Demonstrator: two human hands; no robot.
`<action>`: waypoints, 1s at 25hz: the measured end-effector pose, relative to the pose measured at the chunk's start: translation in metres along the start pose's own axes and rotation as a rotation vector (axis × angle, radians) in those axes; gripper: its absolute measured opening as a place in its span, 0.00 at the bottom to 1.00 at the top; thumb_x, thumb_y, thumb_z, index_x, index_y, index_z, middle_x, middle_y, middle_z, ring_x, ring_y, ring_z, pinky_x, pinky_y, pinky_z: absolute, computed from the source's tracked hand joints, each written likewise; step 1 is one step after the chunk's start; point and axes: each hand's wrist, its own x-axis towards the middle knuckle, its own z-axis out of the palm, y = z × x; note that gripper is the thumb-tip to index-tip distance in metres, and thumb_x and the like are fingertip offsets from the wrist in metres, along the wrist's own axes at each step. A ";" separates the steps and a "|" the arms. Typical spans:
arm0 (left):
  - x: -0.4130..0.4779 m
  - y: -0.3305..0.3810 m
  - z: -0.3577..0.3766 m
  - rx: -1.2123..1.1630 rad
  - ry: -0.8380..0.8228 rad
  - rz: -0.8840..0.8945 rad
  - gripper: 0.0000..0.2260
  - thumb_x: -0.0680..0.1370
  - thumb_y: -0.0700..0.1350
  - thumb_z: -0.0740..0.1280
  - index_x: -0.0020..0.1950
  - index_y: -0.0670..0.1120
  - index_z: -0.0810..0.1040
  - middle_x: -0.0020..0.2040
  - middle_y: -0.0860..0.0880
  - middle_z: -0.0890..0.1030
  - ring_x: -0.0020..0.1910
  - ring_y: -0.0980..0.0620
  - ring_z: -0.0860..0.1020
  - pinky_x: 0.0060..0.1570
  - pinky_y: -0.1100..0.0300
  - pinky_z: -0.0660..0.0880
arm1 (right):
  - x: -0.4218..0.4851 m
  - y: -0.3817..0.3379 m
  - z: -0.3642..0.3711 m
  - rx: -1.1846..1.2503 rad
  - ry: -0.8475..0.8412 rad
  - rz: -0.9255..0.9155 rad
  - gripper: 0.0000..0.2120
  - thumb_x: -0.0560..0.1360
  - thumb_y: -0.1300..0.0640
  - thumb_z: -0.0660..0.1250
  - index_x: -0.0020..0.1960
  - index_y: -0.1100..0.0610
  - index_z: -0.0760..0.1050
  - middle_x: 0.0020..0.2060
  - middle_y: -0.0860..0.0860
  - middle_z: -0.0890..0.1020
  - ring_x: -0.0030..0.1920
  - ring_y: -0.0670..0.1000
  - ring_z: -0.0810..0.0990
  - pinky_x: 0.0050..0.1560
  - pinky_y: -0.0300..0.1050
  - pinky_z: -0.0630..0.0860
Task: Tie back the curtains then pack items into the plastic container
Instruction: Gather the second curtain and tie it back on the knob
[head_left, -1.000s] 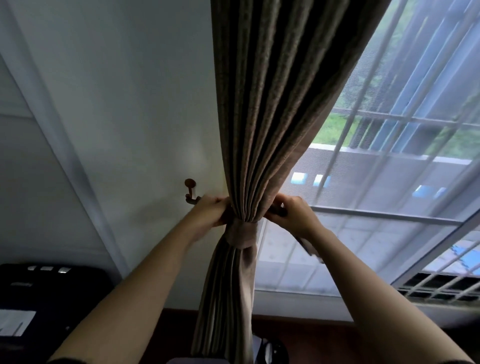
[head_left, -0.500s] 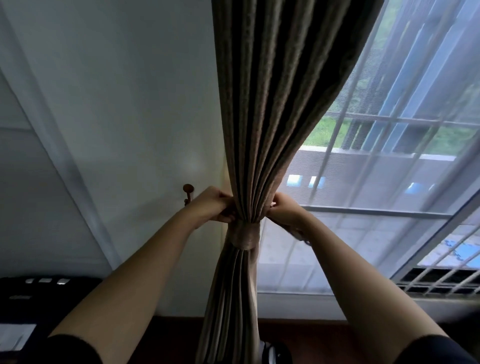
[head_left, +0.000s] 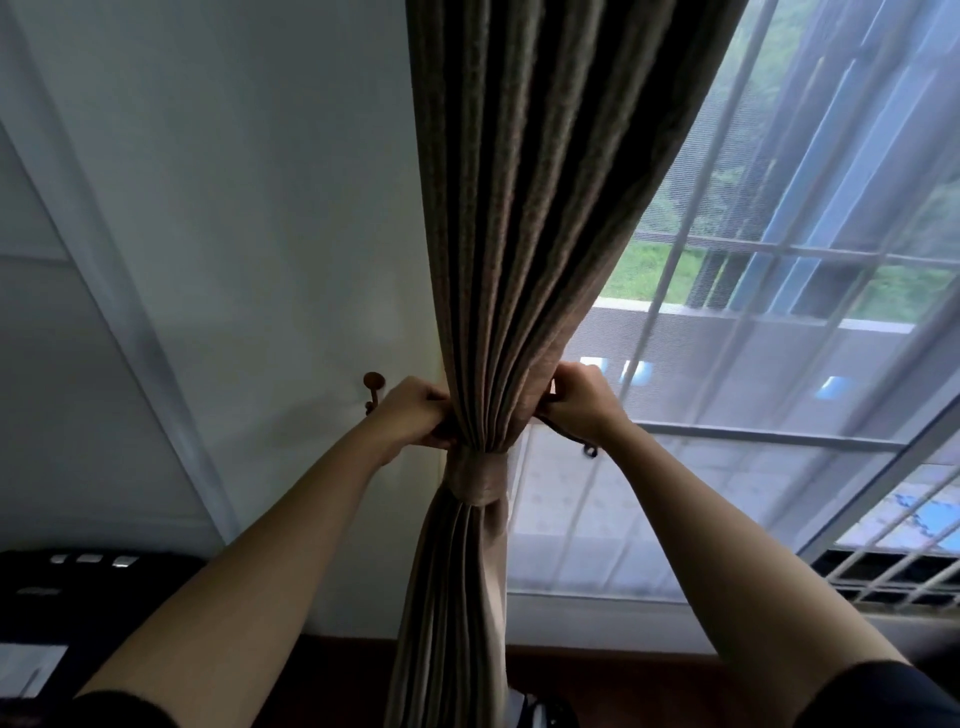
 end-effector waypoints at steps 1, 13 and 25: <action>0.001 0.000 0.001 -0.011 0.014 -0.006 0.08 0.77 0.37 0.65 0.38 0.42 0.79 0.38 0.41 0.83 0.38 0.45 0.83 0.47 0.50 0.81 | 0.000 -0.001 0.001 -0.022 0.046 0.000 0.08 0.67 0.52 0.73 0.40 0.55 0.77 0.34 0.53 0.81 0.40 0.59 0.78 0.40 0.51 0.75; -0.018 -0.058 0.028 -0.202 0.064 0.155 0.11 0.74 0.57 0.65 0.53 0.56 0.79 0.53 0.52 0.82 0.55 0.53 0.79 0.60 0.53 0.75 | -0.094 0.008 0.044 -0.035 0.176 0.053 0.09 0.69 0.53 0.71 0.34 0.57 0.76 0.29 0.52 0.76 0.31 0.54 0.72 0.28 0.43 0.60; -0.035 -0.049 0.023 0.224 -0.173 0.325 0.14 0.71 0.56 0.70 0.33 0.47 0.80 0.37 0.49 0.81 0.38 0.53 0.80 0.42 0.61 0.74 | -0.172 -0.063 0.132 0.111 0.320 0.031 0.08 0.70 0.59 0.68 0.44 0.50 0.71 0.35 0.47 0.80 0.30 0.50 0.78 0.28 0.37 0.66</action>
